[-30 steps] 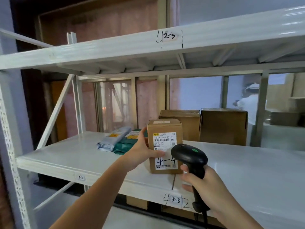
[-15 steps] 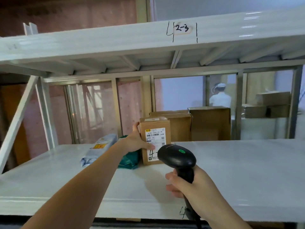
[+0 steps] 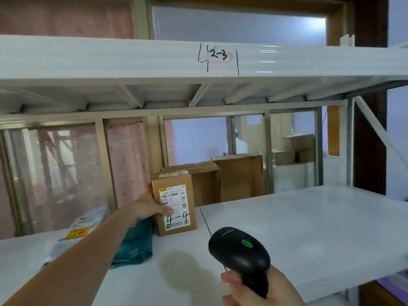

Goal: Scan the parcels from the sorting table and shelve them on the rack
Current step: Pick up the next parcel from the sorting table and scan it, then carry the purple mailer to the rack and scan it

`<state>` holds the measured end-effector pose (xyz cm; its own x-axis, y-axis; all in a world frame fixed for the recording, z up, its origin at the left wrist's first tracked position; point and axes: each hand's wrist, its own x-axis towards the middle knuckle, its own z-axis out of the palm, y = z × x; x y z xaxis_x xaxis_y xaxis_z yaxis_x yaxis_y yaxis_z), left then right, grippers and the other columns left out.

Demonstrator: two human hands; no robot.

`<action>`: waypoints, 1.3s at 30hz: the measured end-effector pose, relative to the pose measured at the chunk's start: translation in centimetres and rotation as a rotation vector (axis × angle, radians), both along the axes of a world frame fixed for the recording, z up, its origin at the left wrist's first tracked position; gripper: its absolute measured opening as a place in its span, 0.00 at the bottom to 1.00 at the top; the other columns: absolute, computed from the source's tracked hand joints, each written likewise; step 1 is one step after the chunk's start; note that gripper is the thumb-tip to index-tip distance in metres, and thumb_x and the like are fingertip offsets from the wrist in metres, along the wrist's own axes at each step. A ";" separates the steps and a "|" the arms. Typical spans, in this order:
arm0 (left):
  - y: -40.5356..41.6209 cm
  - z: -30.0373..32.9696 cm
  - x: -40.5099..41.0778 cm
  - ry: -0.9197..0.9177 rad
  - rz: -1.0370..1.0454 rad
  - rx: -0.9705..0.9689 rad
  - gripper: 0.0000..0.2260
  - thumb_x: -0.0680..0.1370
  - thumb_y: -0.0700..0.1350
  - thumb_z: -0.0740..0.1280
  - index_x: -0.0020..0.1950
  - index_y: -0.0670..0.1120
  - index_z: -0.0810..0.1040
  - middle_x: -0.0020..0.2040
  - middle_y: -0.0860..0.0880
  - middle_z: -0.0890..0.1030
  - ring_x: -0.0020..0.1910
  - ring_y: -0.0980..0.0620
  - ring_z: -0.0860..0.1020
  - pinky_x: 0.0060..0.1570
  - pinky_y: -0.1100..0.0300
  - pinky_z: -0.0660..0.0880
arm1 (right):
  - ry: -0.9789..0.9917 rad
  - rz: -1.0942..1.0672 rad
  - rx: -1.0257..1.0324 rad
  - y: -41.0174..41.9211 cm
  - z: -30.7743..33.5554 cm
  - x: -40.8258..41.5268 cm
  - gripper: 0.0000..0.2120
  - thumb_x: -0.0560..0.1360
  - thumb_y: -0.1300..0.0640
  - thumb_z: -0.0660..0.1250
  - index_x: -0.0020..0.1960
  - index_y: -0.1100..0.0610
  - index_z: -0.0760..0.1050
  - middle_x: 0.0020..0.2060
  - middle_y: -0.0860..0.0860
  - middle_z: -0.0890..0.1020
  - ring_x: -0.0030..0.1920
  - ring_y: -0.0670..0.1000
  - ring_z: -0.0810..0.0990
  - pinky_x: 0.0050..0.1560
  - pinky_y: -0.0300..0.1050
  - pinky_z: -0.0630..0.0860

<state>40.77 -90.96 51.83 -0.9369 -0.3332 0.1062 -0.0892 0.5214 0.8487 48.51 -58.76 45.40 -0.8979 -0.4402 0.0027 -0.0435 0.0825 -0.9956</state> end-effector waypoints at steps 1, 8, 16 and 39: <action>0.1 0.1 -0.1 0.000 0.004 -0.003 0.37 0.68 0.29 0.80 0.67 0.53 0.66 0.52 0.52 0.84 0.49 0.57 0.81 0.59 0.52 0.77 | 0.005 -0.026 0.015 0.2 0.0 0.0 0.16 0.77 0.65 0.70 0.58 0.49 0.73 0.63 0.56 0.80 0.66 0.58 0.76 0.76 0.55 0.65; 1.7 0.5 1.9 0.012 0.085 0.010 0.34 0.68 0.31 0.80 0.67 0.49 0.68 0.54 0.53 0.81 0.66 0.48 0.76 0.74 0.44 0.69 | 0.049 -0.083 0.038 2.6 -0.2 1.2 0.11 0.75 0.63 0.72 0.56 0.54 0.78 0.43 0.51 0.88 0.41 0.51 0.88 0.52 0.51 0.84; 5.2 0.2 7.6 -0.138 0.279 -0.100 0.45 0.72 0.54 0.82 0.80 0.41 0.61 0.76 0.44 0.73 0.70 0.42 0.73 0.71 0.48 0.70 | 0.183 -0.037 0.086 5.7 0.5 1.9 0.03 0.78 0.59 0.69 0.51 0.57 0.77 0.47 0.55 0.85 0.43 0.48 0.88 0.51 0.49 0.85; 61.9 -12.0 1.9 0.016 -0.677 -0.721 0.19 0.82 0.52 0.69 0.73 0.55 0.75 0.72 0.49 0.79 0.66 0.44 0.80 0.66 0.43 0.79 | 0.052 -0.612 0.265 43.6 -5.6 10.5 0.04 0.78 0.54 0.69 0.51 0.50 0.75 0.35 0.51 0.85 0.32 0.48 0.85 0.32 0.36 0.79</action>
